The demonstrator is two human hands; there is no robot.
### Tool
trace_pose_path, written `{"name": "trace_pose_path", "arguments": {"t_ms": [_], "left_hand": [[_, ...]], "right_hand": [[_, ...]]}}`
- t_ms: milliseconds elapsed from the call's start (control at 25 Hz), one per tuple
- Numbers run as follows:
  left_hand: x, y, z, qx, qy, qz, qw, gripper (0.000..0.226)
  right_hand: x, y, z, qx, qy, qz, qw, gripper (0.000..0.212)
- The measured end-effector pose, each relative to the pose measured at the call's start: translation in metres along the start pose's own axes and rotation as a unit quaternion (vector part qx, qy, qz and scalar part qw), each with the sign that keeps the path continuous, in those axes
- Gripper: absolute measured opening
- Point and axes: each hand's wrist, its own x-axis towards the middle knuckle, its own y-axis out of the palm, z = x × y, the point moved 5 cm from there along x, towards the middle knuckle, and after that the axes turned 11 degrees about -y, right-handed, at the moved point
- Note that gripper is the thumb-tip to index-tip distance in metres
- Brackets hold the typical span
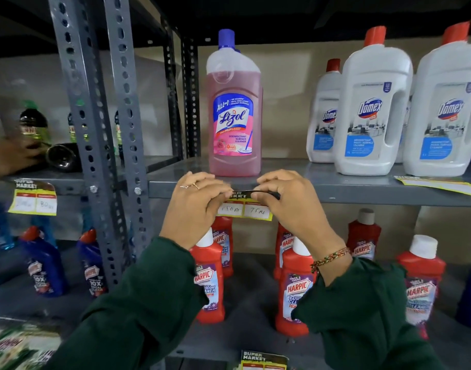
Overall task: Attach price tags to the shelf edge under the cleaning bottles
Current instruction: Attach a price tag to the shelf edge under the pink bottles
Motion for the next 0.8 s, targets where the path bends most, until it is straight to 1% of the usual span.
{"name": "trace_pose_path", "arguments": {"t_ms": [120,240,320,560,800], "left_hand": [[-0.004,0.004,0.011,-0.014,-0.026,0.006,1.000,0.028],[-0.006,0.003,0.016,-0.060,-0.085,0.003,0.995,0.011],[-0.005,0.003,0.018,-0.075,-0.109,0.000,0.991,0.005],[-0.005,0.004,0.015,-0.055,-0.101,-0.029,0.993,0.006],[0.003,0.002,0.011,-0.068,-0.116,-0.067,0.989,0.007]], "right_hand": [[-0.006,0.001,-0.002,-0.007,0.012,-0.005,1.000,0.011],[-0.014,0.006,0.000,-0.041,0.006,-0.024,0.999,0.006],[-0.017,0.010,0.002,-0.069,0.013,-0.037,0.997,0.006],[-0.016,0.013,0.011,-0.118,0.036,-0.066,0.990,0.009],[-0.011,0.007,0.011,-0.107,0.070,-0.091,0.988,0.014]]}}
